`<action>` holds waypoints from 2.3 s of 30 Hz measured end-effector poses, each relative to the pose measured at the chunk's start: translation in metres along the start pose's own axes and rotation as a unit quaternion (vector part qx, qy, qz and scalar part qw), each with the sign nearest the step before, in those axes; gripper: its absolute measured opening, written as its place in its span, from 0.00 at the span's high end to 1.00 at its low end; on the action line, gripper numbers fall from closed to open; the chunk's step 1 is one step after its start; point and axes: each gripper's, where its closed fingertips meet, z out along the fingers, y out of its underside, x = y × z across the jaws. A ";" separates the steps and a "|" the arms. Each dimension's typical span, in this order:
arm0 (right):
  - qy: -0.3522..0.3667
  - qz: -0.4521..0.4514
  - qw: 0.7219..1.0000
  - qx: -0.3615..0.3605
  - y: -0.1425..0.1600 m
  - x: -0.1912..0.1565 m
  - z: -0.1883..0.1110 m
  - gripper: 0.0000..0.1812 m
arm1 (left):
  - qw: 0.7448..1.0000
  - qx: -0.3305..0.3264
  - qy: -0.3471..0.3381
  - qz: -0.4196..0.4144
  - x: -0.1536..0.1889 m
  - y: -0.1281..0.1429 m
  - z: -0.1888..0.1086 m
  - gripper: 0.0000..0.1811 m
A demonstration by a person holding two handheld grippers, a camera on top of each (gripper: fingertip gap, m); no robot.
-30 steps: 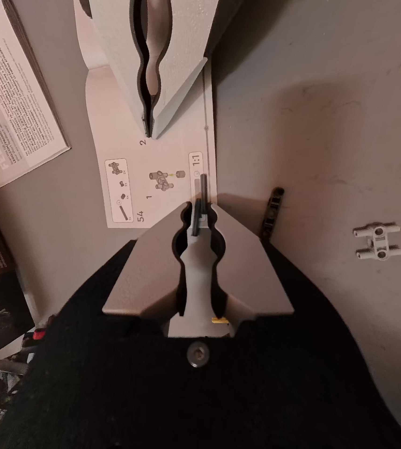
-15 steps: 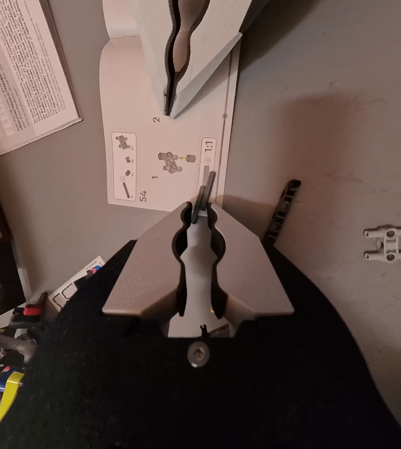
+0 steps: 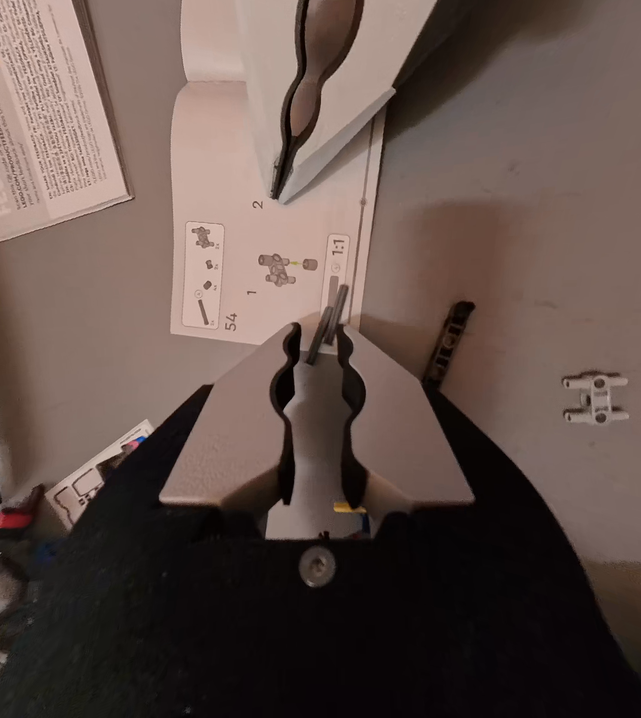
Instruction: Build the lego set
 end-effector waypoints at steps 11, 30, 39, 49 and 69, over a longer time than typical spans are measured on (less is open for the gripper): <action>-0.003 0.003 1.000 0.000 0.000 0.000 0.000 1.00 | 1.000 0.005 0.016 0.016 0.008 -0.003 0.005 0.97; -0.003 0.003 1.000 0.000 0.000 0.000 0.000 1.00 | 0.996 0.051 -0.037 0.069 0.049 -0.047 -0.020 0.97; -0.001 0.001 1.000 0.000 0.000 0.000 0.000 1.00 | 0.997 0.036 -0.002 0.067 0.121 -0.045 0.012 0.97; 0.005 -0.005 1.000 0.001 0.000 0.000 0.000 1.00 | 0.991 0.109 -0.072 -0.023 0.101 -0.035 -0.011 0.87; 0.014 -0.015 1.000 0.002 -0.001 0.000 -0.001 1.00 | 0.833 0.332 -0.397 -0.196 0.037 0.049 -0.185 0.42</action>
